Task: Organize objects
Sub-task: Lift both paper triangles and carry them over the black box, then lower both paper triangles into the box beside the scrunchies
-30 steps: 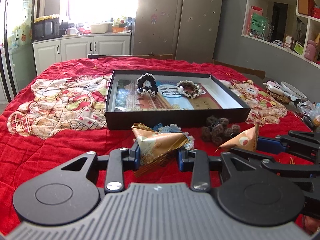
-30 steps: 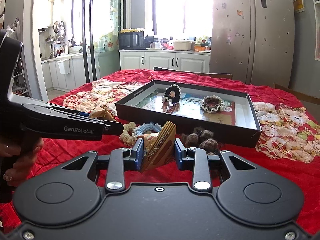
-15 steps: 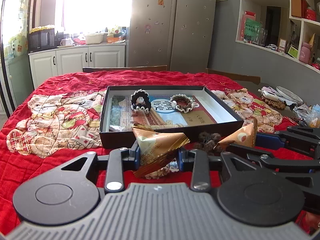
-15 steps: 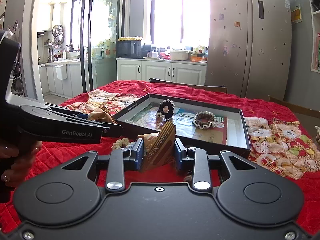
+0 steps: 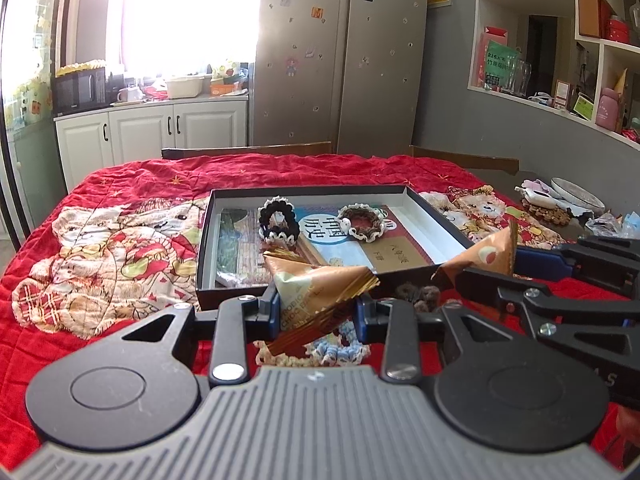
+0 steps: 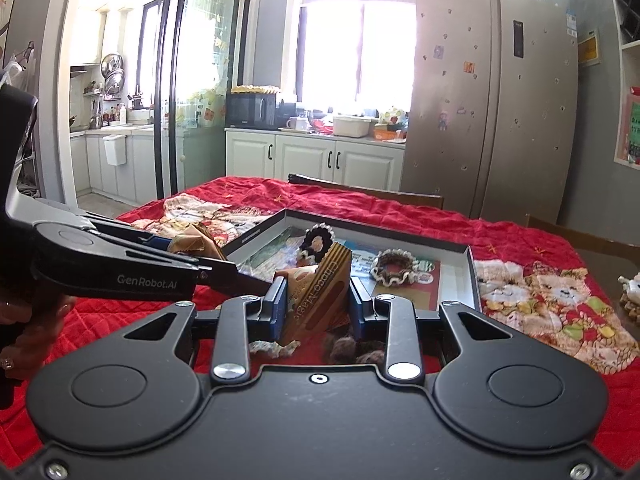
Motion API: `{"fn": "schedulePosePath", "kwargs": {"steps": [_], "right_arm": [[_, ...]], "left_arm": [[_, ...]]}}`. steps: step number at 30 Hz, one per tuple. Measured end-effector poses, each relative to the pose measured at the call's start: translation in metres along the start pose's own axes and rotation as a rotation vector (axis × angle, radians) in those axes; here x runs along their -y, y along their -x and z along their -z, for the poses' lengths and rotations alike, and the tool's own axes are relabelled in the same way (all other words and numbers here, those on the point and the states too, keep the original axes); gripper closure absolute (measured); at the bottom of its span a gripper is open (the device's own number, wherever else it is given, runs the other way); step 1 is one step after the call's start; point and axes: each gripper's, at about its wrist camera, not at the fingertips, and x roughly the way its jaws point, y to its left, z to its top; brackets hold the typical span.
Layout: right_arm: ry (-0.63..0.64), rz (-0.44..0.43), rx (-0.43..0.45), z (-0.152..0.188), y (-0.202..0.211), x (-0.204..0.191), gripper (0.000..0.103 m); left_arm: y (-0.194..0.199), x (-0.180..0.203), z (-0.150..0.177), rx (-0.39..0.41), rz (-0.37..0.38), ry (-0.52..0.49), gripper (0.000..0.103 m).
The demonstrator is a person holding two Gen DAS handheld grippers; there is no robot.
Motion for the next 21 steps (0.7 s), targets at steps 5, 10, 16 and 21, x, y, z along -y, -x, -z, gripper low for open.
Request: {"fn": "schedulePosePath", "kwargs": {"steps": [5,10,16,21], "right_arm": [[-0.004,0.011,0.010,-0.007,-0.002,0.005,0.073],[-0.012,0.024,0.019,-0.014,-0.005,0.012,0.073],[-0.006,0.041,0.029,-0.020,-0.009,0.016,0.073],[-0.004,0.059,0.037,-0.025,-0.015,0.020,0.073]], "left_arm": [[-0.002,0.000,-0.006,0.010,-0.001,-0.005,0.066],[-0.005,-0.001,-0.011,0.016,-0.002,-0.006,0.066],[-0.007,0.001,-0.019,0.034,-0.008,-0.014,0.065],[-0.012,0.000,-0.027,0.041,-0.011,-0.015,0.065]]}}
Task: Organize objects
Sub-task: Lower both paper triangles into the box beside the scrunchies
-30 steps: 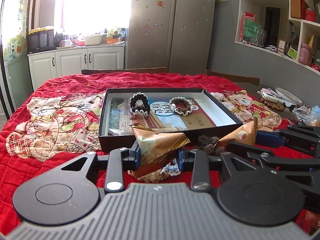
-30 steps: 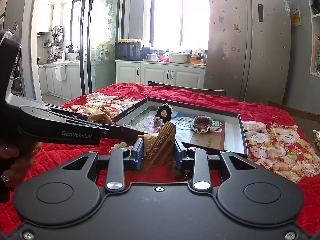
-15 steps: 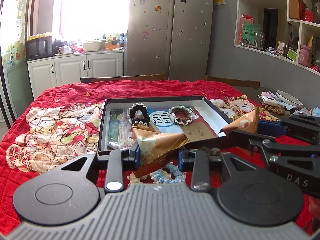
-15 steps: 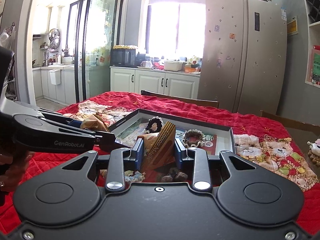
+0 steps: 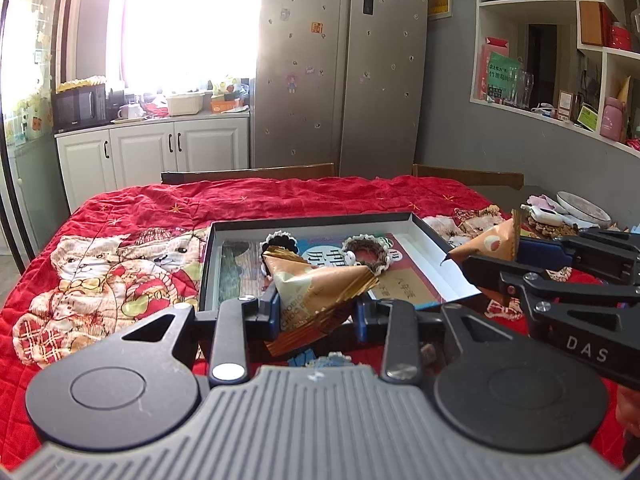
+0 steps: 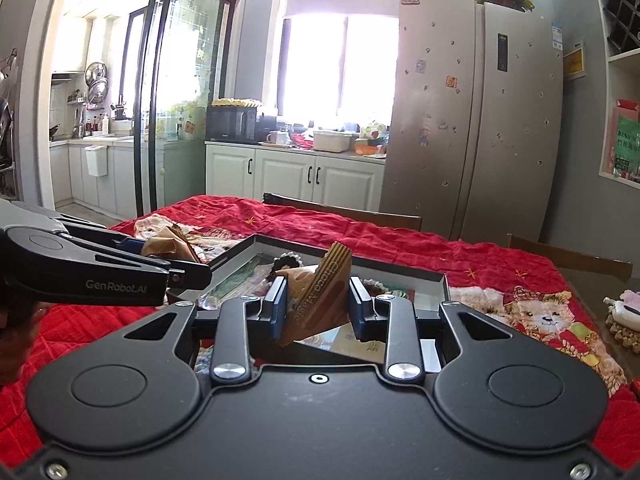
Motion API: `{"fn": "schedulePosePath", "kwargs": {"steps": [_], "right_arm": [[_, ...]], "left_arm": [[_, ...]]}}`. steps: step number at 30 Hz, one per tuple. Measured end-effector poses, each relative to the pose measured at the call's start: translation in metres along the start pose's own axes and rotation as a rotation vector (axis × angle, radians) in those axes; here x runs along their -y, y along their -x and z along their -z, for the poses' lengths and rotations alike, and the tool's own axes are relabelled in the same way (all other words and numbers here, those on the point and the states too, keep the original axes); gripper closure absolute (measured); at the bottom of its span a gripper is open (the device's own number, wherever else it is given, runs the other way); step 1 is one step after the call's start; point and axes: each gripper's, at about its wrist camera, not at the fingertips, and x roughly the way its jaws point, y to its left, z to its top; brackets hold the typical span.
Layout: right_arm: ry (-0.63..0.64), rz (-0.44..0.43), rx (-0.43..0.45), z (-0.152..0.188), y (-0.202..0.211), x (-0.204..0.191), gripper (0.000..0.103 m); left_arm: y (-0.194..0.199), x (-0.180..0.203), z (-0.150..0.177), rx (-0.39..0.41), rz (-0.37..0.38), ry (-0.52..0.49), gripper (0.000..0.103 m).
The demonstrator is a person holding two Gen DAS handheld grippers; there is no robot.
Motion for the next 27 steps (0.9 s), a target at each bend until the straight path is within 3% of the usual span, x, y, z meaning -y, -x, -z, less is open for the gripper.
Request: {"fn": "schedulePosePath", "kwargs": {"steps": [27], "right_arm": [[-0.040,0.067,-0.007,-0.016,-0.055,0.029,0.073]], "left_arm": [[-0.039,-0.002,-0.021,-0.016,-0.011,0.001,0.065]]}}
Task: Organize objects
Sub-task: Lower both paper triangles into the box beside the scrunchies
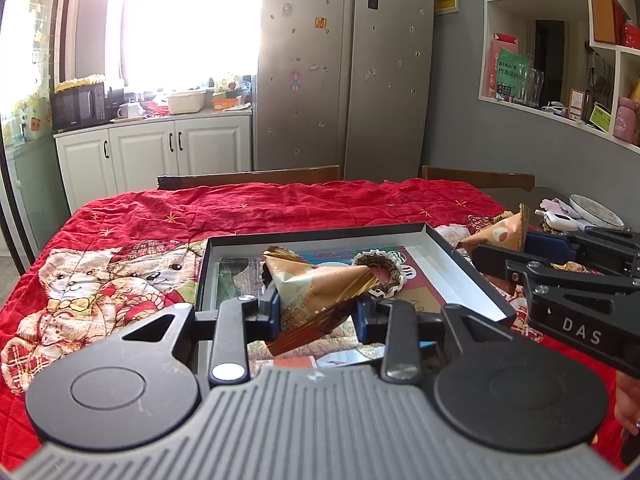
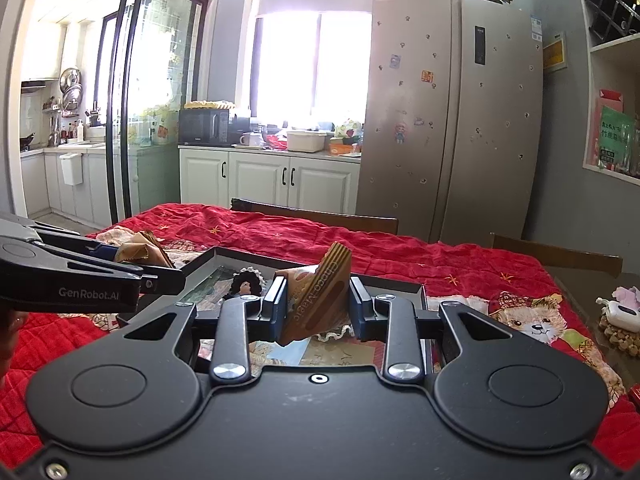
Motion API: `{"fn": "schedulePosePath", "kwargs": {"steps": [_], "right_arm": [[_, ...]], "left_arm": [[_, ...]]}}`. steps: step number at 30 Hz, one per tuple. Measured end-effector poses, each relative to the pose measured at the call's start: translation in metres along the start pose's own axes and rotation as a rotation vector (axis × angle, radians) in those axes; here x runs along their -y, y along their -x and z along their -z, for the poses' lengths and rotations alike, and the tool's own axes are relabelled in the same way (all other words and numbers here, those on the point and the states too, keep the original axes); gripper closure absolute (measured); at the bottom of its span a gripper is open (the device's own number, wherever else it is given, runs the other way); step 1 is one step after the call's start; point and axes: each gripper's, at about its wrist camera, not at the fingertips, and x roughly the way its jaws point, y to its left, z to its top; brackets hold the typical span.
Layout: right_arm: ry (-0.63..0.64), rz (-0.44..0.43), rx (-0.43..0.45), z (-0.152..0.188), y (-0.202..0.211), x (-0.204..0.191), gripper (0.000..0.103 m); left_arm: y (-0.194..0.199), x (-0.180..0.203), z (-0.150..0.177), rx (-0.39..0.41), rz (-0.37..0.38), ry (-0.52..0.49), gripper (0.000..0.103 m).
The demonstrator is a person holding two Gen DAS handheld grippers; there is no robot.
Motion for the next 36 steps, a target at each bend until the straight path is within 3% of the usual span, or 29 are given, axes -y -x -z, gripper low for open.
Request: {"fn": "schedulePosePath", "kwargs": {"steps": [20,36], "right_arm": [[-0.050,0.050,-0.032,-0.008,-0.063,0.027,0.073],[-0.122,0.031,-0.127,0.017,-0.127,0.046,0.073]], "left_arm": [[-0.047,-0.009,-0.018,-0.005,-0.037,0.054,0.065],[-0.099,-0.034,-0.004,-0.090,-0.090,0.097,0.065]]}}
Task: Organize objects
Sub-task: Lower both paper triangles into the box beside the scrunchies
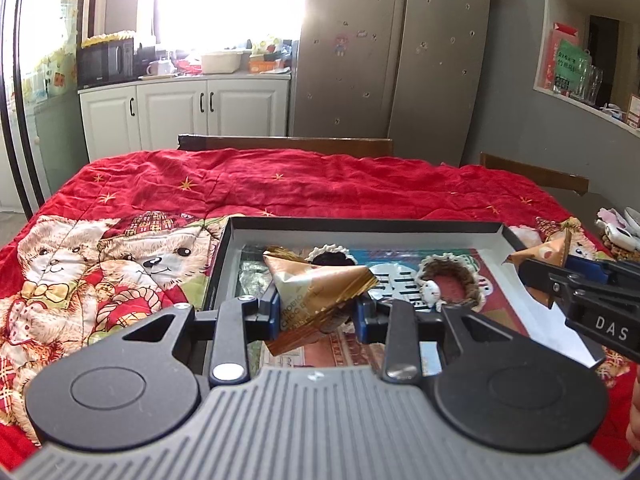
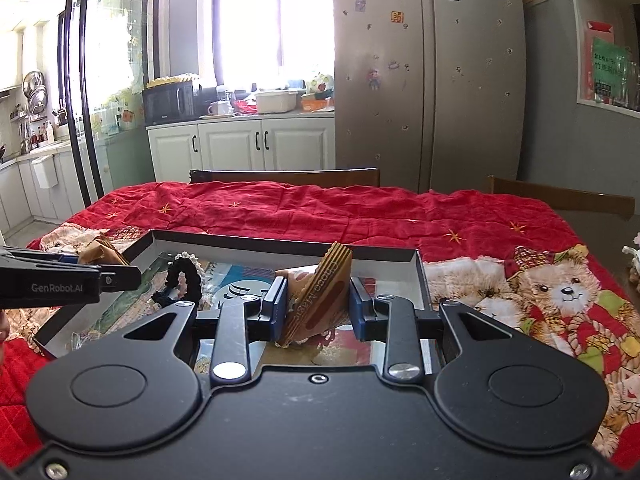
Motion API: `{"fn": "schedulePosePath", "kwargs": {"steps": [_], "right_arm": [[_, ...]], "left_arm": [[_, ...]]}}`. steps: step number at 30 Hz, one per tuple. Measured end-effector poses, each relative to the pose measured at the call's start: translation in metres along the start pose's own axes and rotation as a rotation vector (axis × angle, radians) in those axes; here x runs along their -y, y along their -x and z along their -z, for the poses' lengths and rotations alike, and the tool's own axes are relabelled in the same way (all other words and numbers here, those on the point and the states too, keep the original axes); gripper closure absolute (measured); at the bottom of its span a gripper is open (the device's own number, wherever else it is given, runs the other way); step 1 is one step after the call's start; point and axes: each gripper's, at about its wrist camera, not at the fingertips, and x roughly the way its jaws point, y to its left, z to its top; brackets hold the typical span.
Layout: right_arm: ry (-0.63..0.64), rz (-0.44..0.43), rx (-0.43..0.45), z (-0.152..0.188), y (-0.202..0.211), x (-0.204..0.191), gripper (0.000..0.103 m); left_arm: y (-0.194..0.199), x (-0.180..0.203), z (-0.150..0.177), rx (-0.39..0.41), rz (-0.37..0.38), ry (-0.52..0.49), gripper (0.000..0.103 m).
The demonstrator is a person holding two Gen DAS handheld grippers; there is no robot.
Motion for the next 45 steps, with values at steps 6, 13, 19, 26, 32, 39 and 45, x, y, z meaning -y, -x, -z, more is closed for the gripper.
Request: {"fn": "schedulePosePath", "kwargs": {"steps": [6,13,19,26,32,39,45], "right_arm": [[-0.005,-0.019,-0.021,-0.001,-0.020,-0.004,0.073],[0.008,-0.023,-0.038,0.000,-0.038,-0.012,0.073],[0.012,-0.026,-0.051,0.003,-0.048,-0.013,0.073],[0.025,-0.020,-0.060,0.007,-0.053,-0.013,0.073],[0.030,-0.016,-0.067,0.009,-0.057,-0.013,0.073],[0.032,-0.011,-0.068,0.009,-0.059,-0.013,0.073],[0.034,-0.009,-0.071,0.009,-0.060,-0.013,0.073]], "left_arm": [[-0.014,-0.005,-0.001,-0.001,0.000,0.011,0.065],[-0.031,-0.008,-0.001,-0.021,0.006,0.014,0.065],[-0.041,-0.006,-0.001,-0.031,0.021,0.005,0.065],[-0.049,-0.003,0.001,-0.050,0.032,-0.017,0.065],[-0.055,-0.004,0.003,-0.065,0.040,-0.016,0.065],[-0.056,0.000,0.006,-0.058,0.044,-0.035,0.065],[-0.057,0.001,0.007,-0.054,0.043,-0.044,0.065]]}}
